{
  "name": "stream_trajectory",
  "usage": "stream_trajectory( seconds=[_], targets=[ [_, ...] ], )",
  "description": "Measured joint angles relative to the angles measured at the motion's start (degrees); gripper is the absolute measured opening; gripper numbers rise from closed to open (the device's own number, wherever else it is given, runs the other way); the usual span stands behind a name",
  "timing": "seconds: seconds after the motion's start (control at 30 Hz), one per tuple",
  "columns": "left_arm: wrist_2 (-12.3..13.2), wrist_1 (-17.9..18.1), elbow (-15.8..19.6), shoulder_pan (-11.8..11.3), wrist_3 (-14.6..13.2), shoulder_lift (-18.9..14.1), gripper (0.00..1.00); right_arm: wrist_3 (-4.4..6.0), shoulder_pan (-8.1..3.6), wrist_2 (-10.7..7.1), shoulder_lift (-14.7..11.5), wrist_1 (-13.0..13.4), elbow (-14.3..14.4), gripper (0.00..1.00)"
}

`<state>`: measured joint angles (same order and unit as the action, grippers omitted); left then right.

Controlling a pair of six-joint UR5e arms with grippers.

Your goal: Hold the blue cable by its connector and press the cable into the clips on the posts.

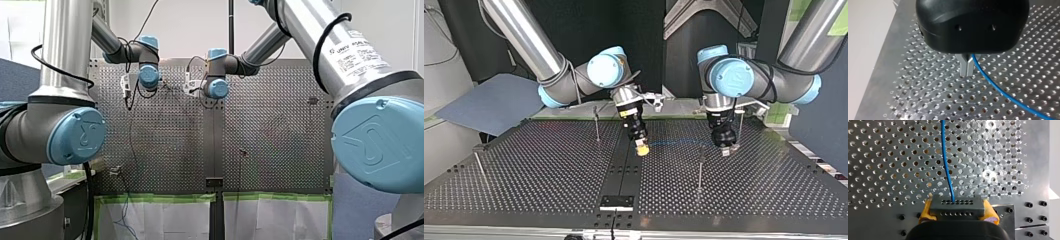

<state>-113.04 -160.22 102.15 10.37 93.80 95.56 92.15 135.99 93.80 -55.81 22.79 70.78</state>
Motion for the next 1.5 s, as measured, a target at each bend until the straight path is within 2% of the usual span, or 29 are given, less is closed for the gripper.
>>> stream_trajectory(
  seconds=[0.2, 0.37, 0.7, 0.93, 1.2, 1.5],
  targets=[
    [0.98, -1.81, -1.93, -0.13, 0.20, 1.75, 0.00, 0.14, -0.27, -0.01, 0.16, -0.10, -0.96, 0.00],
    [1.49, -1.54, -2.57, -0.51, 0.35, 2.35, 0.00, 0.18, -0.73, -0.06, 0.19, -0.09, -1.34, 0.00],
    [2.35, -1.79, -5.16, -1.42, 0.67, 4.36, 0.00, 0.24, -2.44, -1.06, 1.12, 0.18, -2.16, 0.00],
    [2.97, -1.92, -7.10, -2.38, 1.45, 4.97, 0.00, 0.33, -3.08, -1.30, 2.17, 0.03, -3.22, 0.00],
    [4.98, -2.28, -7.83, -3.83, 2.19, 7.00, 0.00, 0.42, -3.72, -1.41, 2.36, -0.08, -3.64, 0.00],
    [6.47, -2.32, -7.87, -4.66, 2.86, 7.45, 0.00, 0.42, -4.10, -1.42, 2.40, -0.12, -3.67, 0.00]
  ],
)
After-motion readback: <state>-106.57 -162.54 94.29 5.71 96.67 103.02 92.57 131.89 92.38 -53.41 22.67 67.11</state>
